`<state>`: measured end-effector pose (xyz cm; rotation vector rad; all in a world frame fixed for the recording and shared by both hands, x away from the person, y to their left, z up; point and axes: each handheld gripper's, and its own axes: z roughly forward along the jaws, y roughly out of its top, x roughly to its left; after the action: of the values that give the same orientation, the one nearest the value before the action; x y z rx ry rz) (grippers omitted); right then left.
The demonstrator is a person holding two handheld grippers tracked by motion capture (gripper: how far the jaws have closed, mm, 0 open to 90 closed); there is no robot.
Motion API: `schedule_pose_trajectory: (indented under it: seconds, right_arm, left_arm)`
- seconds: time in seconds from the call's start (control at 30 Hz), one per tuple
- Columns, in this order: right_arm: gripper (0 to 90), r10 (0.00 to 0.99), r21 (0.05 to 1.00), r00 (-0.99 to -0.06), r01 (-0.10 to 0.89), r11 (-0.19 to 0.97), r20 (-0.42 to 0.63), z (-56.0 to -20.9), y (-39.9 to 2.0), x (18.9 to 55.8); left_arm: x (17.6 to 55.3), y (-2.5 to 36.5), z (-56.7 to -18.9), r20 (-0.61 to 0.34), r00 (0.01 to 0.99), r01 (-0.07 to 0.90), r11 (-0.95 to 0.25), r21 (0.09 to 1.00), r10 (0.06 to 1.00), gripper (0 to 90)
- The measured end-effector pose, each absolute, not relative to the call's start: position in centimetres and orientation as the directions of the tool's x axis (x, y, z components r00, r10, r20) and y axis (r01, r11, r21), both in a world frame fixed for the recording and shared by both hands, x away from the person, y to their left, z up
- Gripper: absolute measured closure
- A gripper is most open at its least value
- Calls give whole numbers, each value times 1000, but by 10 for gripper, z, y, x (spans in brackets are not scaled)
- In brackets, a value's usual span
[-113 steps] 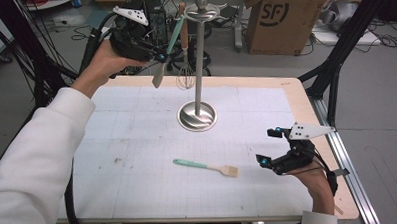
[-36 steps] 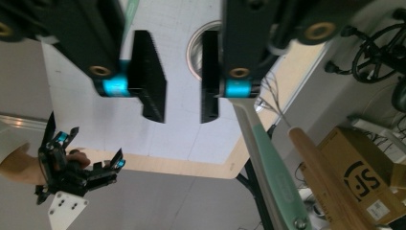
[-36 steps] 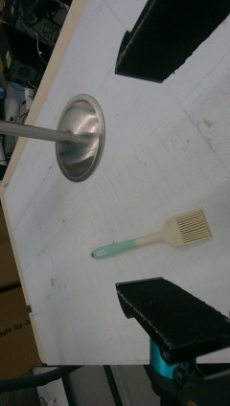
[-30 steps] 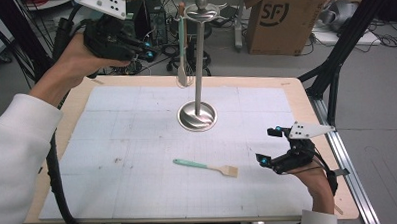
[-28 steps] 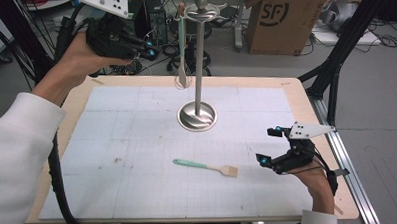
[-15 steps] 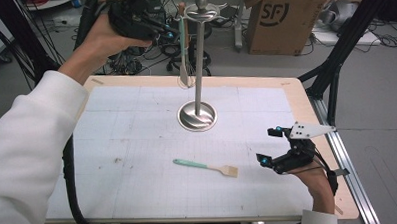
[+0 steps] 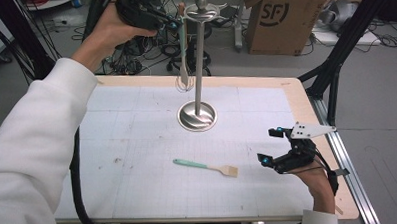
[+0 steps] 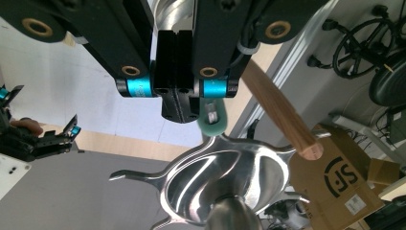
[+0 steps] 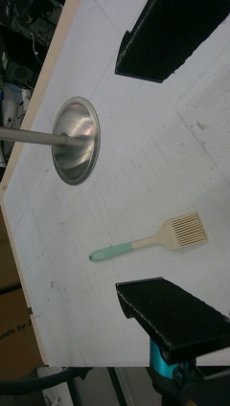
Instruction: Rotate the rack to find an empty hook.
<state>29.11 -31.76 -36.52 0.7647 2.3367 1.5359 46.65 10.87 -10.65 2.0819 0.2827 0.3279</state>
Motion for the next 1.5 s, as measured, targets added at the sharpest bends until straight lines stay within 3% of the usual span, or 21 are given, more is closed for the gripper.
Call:
schedule_pose_trajectory:
  seconds: [1.5]
  right_arm:
    - [1,547,903,-833,296,313,84,-366,-316,292]
  left_arm:
    - [473,110,-98,147,902,93,-517,851,405,900]
